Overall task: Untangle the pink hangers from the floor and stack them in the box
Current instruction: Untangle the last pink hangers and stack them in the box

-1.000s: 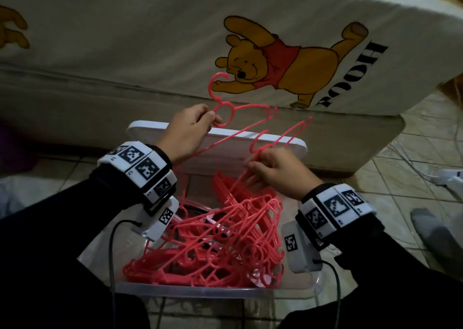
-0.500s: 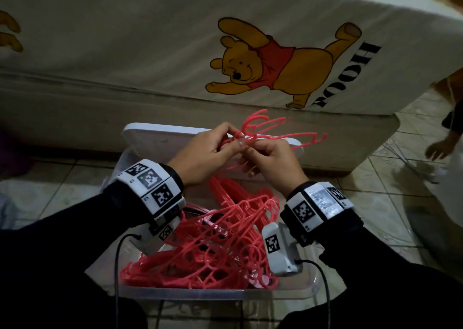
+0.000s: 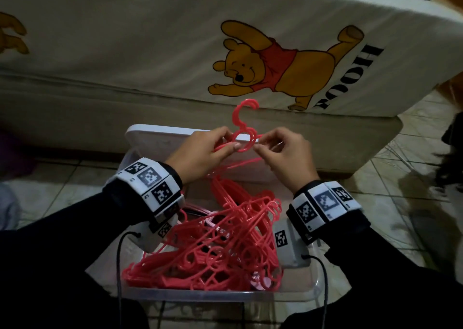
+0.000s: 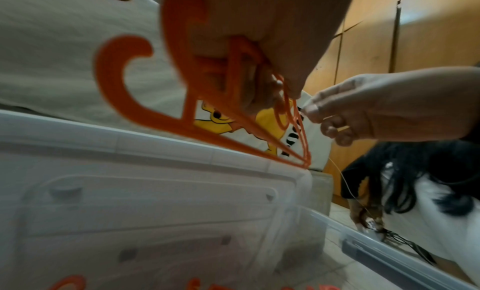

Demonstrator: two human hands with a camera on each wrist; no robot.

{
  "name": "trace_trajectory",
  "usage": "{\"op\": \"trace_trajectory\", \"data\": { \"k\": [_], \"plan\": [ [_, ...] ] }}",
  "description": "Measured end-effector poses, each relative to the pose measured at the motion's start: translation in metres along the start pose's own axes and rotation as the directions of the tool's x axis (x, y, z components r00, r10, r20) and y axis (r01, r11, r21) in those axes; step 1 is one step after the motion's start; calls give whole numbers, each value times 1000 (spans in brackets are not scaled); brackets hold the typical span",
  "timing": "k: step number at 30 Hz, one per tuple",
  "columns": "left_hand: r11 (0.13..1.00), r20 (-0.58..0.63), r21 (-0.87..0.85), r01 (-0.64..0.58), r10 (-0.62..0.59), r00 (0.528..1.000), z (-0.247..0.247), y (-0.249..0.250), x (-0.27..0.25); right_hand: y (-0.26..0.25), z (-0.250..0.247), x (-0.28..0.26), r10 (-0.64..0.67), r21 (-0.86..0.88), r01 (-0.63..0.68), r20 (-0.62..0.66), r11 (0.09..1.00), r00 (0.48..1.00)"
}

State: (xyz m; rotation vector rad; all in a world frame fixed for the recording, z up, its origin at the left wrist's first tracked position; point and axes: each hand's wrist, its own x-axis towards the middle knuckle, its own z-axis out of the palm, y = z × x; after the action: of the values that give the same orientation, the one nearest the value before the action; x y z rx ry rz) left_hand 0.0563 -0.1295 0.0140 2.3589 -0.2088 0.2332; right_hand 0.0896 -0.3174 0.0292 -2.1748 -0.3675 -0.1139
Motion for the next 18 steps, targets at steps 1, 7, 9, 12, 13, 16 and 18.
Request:
{"op": "trace_trajectory", "data": {
  "k": [1,7,9,12,13,16,18],
  "plan": [
    [1000,3,16,-1,1,1000,-2,-2,0,3,-3,2,-44,-105,39,-52,994,998],
    [998,52,46,-30,28,998,-10,-5,-1,12,-3,1,-259,-569,277,115,774,959],
    [999,58,44,-27,24,998,-10,-2,-1,13,0,1,-305,-647,352,189,676,933],
    [966,62,257,-19,3,998,-8,-1,-4,13,5,-1,-330,-680,403,243,613,912],
    [928,56,373,-24,4,998,-7,-1,-5,14,7,-2,-337,-682,414,253,603,907],
    [804,30,594,-3,-19,999,-5,-3,-4,12,14,-8,-344,-650,437,274,622,898],
    [758,0,651,41,-55,998,-8,-5,-1,11,19,-10,-386,-624,457,257,634,886]
  ]
}}
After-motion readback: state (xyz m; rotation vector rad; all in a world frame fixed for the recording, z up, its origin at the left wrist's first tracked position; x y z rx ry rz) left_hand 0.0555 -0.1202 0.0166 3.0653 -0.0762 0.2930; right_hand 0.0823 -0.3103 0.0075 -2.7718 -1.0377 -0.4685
